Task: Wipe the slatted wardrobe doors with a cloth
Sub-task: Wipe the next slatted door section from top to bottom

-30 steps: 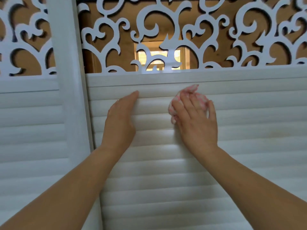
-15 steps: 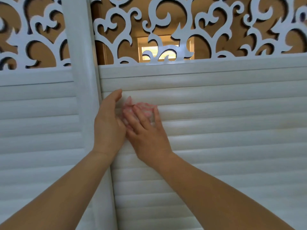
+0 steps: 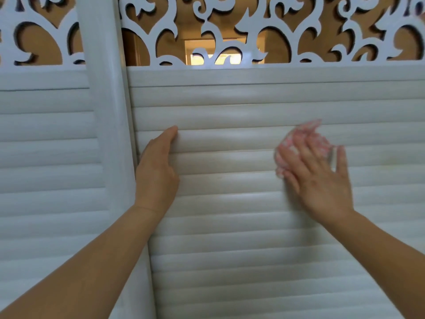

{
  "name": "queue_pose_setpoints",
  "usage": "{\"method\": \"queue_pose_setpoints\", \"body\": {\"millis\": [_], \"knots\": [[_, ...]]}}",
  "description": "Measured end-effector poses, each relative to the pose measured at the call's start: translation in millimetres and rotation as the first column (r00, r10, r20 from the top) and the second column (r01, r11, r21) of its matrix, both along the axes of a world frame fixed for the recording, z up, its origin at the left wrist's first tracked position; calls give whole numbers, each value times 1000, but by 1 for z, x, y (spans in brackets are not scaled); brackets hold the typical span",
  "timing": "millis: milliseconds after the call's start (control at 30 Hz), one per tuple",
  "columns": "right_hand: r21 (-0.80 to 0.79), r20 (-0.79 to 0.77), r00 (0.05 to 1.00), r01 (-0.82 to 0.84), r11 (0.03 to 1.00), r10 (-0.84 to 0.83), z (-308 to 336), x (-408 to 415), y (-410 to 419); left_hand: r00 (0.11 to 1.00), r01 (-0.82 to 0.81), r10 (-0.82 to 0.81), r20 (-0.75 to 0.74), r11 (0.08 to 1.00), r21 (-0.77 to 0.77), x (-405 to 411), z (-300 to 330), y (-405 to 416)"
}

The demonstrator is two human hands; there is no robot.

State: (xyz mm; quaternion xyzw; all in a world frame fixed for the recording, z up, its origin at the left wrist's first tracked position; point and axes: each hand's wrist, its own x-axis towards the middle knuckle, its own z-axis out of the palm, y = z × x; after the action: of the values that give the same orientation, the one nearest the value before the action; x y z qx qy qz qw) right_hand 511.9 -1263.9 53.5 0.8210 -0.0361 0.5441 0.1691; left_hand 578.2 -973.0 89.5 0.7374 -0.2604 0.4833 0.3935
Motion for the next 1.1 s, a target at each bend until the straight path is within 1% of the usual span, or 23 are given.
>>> {"method": "queue_pose_setpoints", "body": {"millis": [67,133,200,300,367,433,500,567,633,700,800,900,1033,1100], "knots": [[123,29,1000,-1,992,-2,-9,-1,-1,1000,26,-26,6,999,-36,-3,2,-1],[146,75,997,-39,988,28,-14,7,17,999,47,-48,-6,997,-66,-4,4,-1],[67,82,993,-96,993,90,-18,18,42,998,55,-56,-19,996,-71,-4,5,1],[-90,79,979,-179,980,187,-22,34,80,998,55,-56,-27,998,-36,-4,5,3],[-176,75,967,-226,958,242,-25,44,105,999,45,-45,-5,999,1,-4,3,4],[-241,31,956,-276,930,292,-26,49,127,999,23,-25,42,998,62,-3,-2,4],[-318,-13,952,-295,901,307,-25,50,127,998,-10,4,63,994,110,-2,-7,6],[-378,-25,964,-256,890,266,-21,46,103,998,-29,21,59,991,131,-1,-12,8],[-375,-14,980,-190,907,200,-22,35,69,999,-25,20,34,990,139,-2,-15,11],[-345,2,991,-122,931,130,-27,21,40,999,-19,13,39,988,156,-1,-16,13],[-265,27,996,-77,961,88,-34,13,37,998,-31,23,57,989,142,1,-17,12],[-190,28,989,-138,972,146,-35,24,73,996,-45,37,76,993,105,0,-17,7],[-243,-80,968,-249,938,236,-42,42,129,989,-65,49,138,991,118,-2,-19,2],[-260,-115,961,-274,926,253,-43,46,139,988,-72,53,146,989,129,-4,-21,-1]]}}
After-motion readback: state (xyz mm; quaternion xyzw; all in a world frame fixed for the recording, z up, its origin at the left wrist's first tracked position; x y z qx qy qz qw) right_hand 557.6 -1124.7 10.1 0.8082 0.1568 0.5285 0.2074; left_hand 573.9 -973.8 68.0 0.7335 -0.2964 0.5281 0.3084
